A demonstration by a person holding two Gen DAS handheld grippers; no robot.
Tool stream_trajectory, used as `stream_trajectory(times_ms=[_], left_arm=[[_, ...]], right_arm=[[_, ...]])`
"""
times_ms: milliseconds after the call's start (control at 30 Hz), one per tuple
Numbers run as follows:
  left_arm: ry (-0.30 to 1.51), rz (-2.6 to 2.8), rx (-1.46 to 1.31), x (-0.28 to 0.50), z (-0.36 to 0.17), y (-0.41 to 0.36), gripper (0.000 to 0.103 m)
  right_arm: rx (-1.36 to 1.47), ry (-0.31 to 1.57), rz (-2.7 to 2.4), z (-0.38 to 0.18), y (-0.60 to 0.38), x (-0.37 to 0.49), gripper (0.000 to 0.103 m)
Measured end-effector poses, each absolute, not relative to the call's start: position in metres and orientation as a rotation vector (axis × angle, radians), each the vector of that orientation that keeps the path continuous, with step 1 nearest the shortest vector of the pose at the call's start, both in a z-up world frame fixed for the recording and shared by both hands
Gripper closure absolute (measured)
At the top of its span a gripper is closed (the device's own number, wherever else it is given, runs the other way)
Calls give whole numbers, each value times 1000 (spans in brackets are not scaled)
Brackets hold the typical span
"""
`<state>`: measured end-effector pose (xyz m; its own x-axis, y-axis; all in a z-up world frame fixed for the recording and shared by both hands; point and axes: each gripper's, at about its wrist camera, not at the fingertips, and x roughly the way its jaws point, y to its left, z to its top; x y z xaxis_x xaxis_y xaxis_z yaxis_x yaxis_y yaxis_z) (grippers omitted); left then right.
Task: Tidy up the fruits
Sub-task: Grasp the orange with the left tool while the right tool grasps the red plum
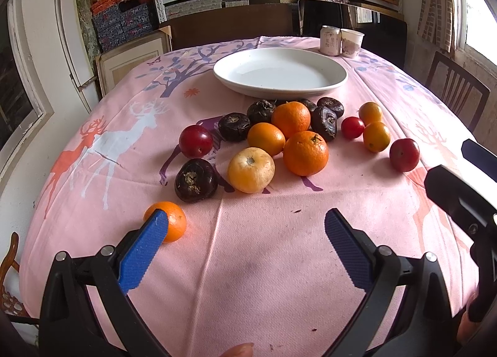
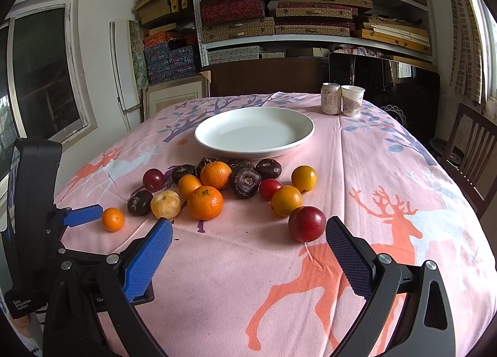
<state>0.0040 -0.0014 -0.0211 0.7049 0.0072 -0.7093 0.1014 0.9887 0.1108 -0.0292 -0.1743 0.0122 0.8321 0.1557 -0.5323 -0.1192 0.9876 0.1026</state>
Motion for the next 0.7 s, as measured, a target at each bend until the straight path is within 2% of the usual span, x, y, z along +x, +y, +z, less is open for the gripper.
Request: stream_trajectory(times_ms=[200, 467, 700], left_arm=[[834, -33, 148, 13, -29, 5, 4], [885, 51, 202, 41, -37, 27, 4], [930, 80, 265, 70, -47, 40, 4]], right_arm=[[67, 582, 161, 4, -179, -22, 3], [21, 794, 74, -16, -210, 16, 3], [20, 846, 74, -29, -233, 41, 3]])
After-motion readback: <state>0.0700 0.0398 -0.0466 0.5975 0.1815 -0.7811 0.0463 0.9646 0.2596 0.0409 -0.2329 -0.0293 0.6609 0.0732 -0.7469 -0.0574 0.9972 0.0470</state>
